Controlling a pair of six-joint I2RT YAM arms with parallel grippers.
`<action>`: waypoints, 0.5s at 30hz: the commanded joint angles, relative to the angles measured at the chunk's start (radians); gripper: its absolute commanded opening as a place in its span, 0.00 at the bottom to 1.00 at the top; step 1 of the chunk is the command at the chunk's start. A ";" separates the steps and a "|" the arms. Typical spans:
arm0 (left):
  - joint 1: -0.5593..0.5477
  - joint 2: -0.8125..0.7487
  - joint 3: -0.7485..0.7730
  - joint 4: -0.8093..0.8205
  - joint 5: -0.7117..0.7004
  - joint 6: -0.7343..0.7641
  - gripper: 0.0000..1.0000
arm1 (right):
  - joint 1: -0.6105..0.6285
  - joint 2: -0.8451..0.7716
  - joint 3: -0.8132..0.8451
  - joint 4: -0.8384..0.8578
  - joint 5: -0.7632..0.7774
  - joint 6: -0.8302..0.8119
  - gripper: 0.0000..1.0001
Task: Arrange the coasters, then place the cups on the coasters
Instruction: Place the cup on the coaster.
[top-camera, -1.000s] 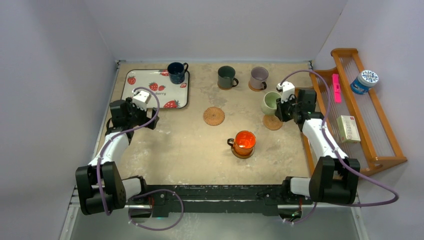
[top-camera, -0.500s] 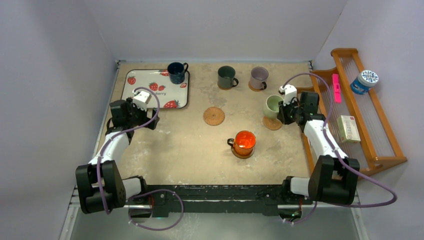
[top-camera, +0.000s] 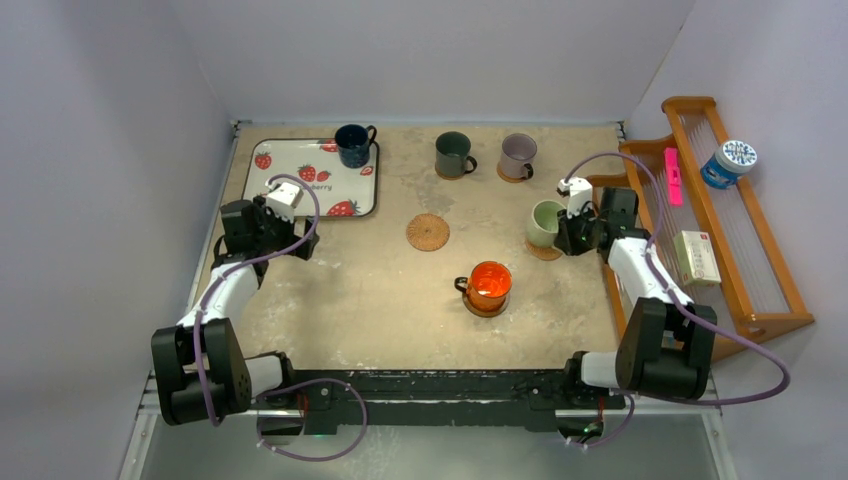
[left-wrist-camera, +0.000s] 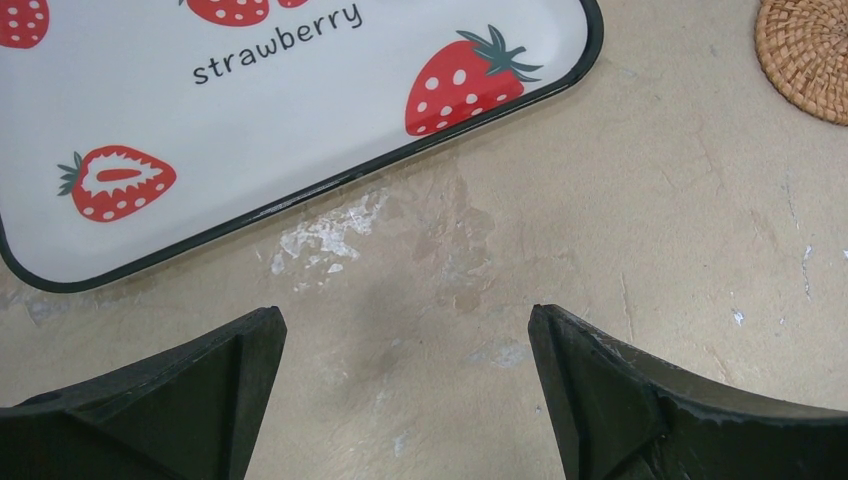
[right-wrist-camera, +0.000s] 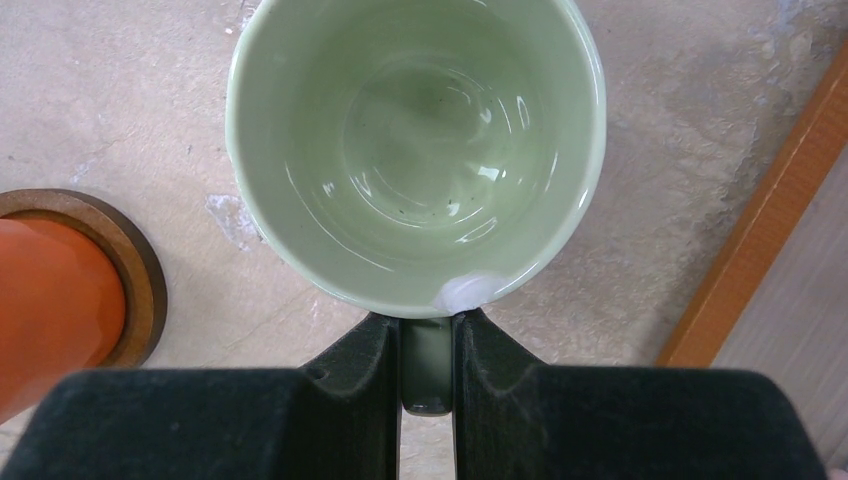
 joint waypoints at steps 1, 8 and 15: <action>0.004 0.010 0.003 0.038 0.025 -0.004 1.00 | -0.023 -0.019 0.018 0.059 -0.059 -0.018 0.00; 0.004 0.018 0.055 -0.016 0.008 0.001 1.00 | -0.056 -0.008 0.035 0.042 -0.082 -0.023 0.00; 0.004 -0.022 -0.024 0.040 -0.001 0.014 1.00 | -0.069 -0.011 0.029 0.039 -0.115 -0.035 0.00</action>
